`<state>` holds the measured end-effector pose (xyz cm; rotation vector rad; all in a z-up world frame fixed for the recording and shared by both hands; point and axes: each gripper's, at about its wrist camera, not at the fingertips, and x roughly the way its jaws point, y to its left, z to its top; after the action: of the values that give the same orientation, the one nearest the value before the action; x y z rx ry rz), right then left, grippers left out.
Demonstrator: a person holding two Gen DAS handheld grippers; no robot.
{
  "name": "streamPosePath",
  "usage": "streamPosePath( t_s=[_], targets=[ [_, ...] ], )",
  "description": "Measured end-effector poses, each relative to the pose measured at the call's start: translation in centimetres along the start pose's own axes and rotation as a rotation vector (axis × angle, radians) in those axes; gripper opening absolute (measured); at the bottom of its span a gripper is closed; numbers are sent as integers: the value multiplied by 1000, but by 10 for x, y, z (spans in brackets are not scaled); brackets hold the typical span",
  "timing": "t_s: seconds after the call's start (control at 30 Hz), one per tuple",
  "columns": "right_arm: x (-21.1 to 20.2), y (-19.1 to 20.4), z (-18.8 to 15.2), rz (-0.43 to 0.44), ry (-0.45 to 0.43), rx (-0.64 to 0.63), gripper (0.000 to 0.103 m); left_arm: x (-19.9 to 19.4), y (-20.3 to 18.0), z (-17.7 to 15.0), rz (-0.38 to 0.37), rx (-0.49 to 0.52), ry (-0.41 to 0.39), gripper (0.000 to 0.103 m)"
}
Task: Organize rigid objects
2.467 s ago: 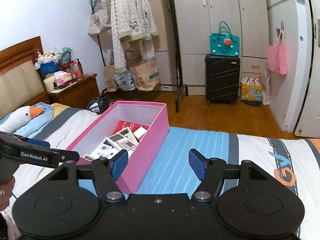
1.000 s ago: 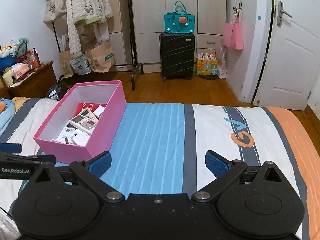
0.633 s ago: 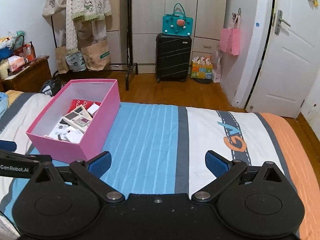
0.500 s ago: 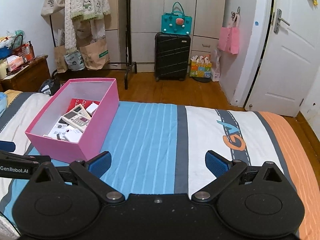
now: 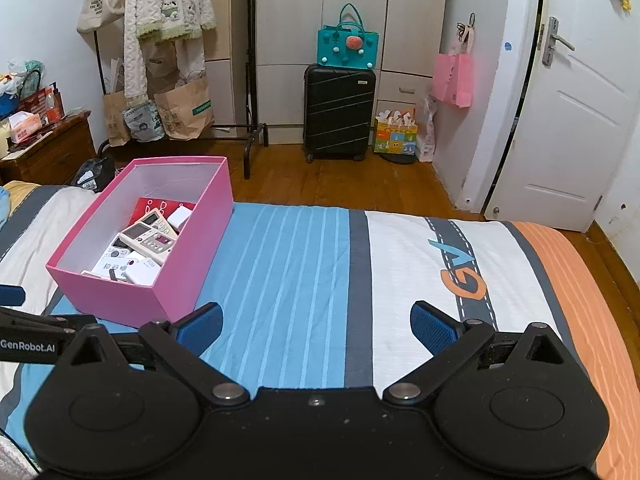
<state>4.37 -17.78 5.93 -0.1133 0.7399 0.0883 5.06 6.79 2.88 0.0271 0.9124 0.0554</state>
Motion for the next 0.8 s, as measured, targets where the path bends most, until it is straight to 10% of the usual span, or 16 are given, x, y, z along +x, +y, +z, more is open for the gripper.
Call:
streamPosePath(
  t_s=[0.8],
  targets=[
    [0,6,-8,8,-33,7,101,1,9,-1,-9,-43,-66,100]
  ],
)
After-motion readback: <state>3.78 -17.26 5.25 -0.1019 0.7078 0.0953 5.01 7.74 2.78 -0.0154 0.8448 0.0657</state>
